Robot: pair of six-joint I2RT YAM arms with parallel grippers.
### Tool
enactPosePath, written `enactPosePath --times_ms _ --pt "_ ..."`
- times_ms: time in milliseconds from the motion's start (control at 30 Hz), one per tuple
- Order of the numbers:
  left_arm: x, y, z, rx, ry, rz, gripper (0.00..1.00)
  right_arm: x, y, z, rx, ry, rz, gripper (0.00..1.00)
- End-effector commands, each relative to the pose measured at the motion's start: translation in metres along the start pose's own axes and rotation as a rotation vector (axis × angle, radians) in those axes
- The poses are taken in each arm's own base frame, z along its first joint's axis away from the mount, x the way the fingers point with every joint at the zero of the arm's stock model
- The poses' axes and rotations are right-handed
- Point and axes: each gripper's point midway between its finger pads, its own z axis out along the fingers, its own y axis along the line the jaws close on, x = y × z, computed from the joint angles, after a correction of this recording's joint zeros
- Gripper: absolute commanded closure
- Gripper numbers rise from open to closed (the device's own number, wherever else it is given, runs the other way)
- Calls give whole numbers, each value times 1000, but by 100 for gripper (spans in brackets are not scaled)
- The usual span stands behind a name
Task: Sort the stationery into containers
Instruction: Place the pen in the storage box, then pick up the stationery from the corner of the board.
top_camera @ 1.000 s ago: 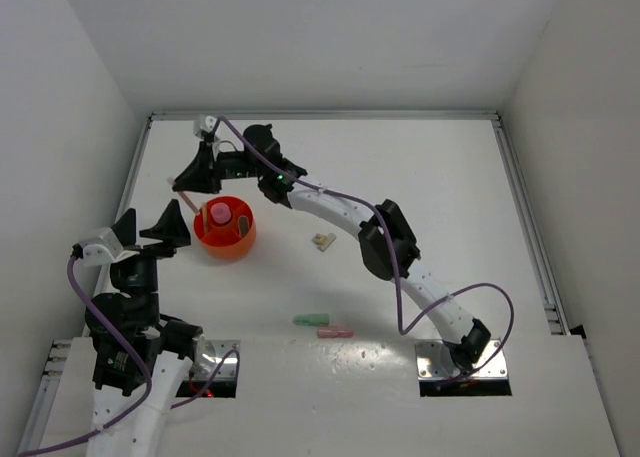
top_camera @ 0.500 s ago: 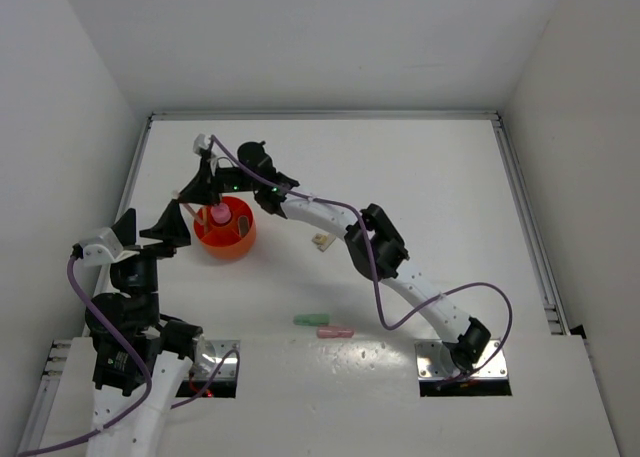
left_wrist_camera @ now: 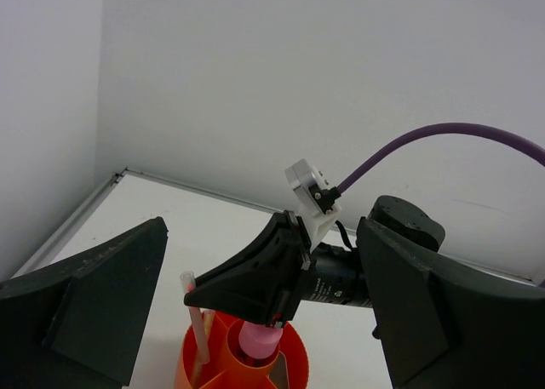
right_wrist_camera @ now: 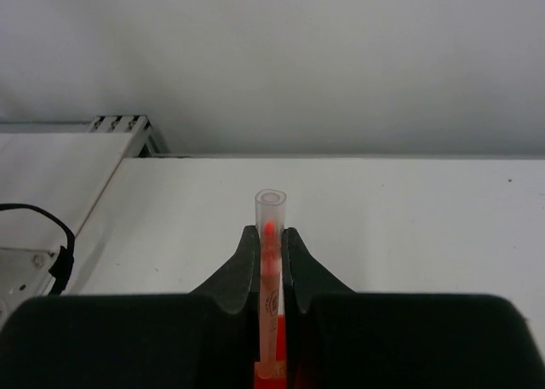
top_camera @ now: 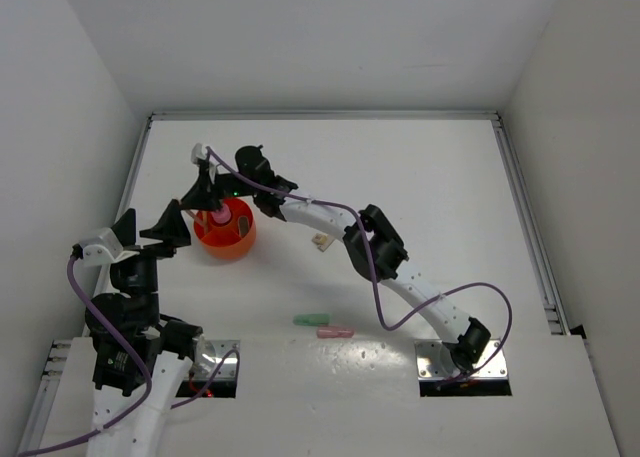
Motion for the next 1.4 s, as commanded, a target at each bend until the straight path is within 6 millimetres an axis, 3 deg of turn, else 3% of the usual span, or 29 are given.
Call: enactPosePath --times_ms 0,167,433,733,800,1000,1133,1233,1267,1300,1333,1367 --pt "-10 -3 0 12 -40 -21 0 -11 12 3 -54 -19 -72 100" --pt "-10 -3 0 12 -40 -21 0 -15 17 2 -84 -18 -105 94" --pt "-12 -1 -2 5 -50 -25 0 -9 18 1 -93 -5 -101 76" --pt "-12 -1 -2 5 -50 -25 0 -15 19 1 -93 -11 -108 73" --pt "-12 -1 -2 5 -50 -25 0 -21 20 0 -94 -18 -114 72" --pt "-13 0 -2 -4 -52 -25 0 -83 24 -7 -88 -89 -179 64" --pt "-13 0 -2 -4 -52 -25 0 -111 29 -16 -89 -110 -186 60" --pt "-13 0 -2 -4 -52 -25 0 -120 29 -24 -89 -99 -176 56" --pt "-12 -1 -2 5 -50 -25 3 -132 28 -30 -80 -103 -181 56" --pt "-12 -3 -2 14 -48 -25 6 -129 23 -32 -34 -70 -139 61" --pt "-9 -5 0 25 -36 -21 13 -135 18 -35 13 -52 -115 70" --pt "-9 -16 -1 82 -32 -22 43 -138 3 -44 90 -21 -126 85"
